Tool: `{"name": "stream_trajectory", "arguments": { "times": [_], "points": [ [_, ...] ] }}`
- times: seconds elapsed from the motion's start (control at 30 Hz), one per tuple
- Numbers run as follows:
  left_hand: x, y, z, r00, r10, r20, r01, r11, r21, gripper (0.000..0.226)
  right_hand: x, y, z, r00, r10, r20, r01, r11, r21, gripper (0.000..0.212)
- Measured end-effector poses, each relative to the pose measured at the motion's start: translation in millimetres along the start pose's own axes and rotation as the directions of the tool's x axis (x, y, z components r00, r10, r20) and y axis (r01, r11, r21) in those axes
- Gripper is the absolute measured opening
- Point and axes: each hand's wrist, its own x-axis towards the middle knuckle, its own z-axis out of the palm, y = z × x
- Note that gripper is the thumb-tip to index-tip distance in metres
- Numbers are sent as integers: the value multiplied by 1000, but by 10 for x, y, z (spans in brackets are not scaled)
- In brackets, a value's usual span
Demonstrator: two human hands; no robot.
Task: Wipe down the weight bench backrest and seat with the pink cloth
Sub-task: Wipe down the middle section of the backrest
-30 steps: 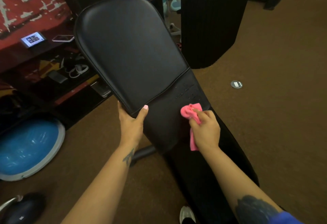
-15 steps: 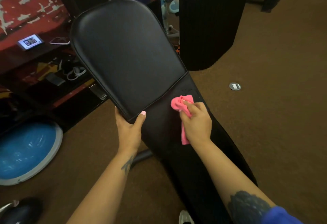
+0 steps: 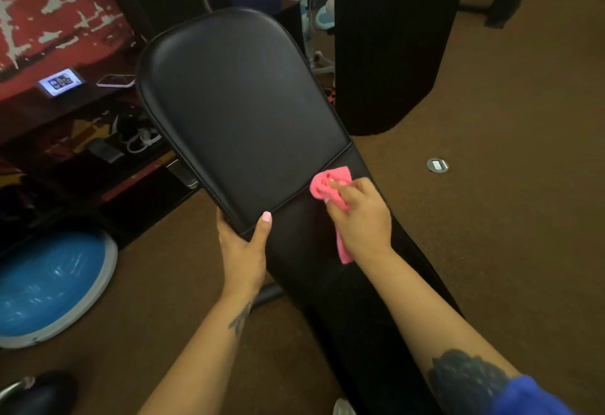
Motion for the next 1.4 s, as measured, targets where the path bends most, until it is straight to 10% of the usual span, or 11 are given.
{"name": "stream_trajectory", "arguments": {
  "times": [0.33, 0.5, 0.67, 1.4],
  "points": [
    [-1, -7, 10, 999, 35, 13, -35, 999, 0, 80, 205, 51, -14, 994, 97, -54, -99, 994, -39, 29],
    [-6, -4, 29, 1000, 28, 8, -28, 999, -18, 76, -84, 182, -103, 995, -86, 55, 86, 996, -5, 32],
    [5, -27, 21, 1000, 22, 3, -21, 1000, -21, 85, 219, 312, -120, 986, 163, -30, -165, 984, -63, 26],
    [-16, 1, 39, 999, 41, 9, -41, 999, -29, 81, 231, 472, -228, 977, 211, 22, -211, 977, -26, 29]
  ]
}}
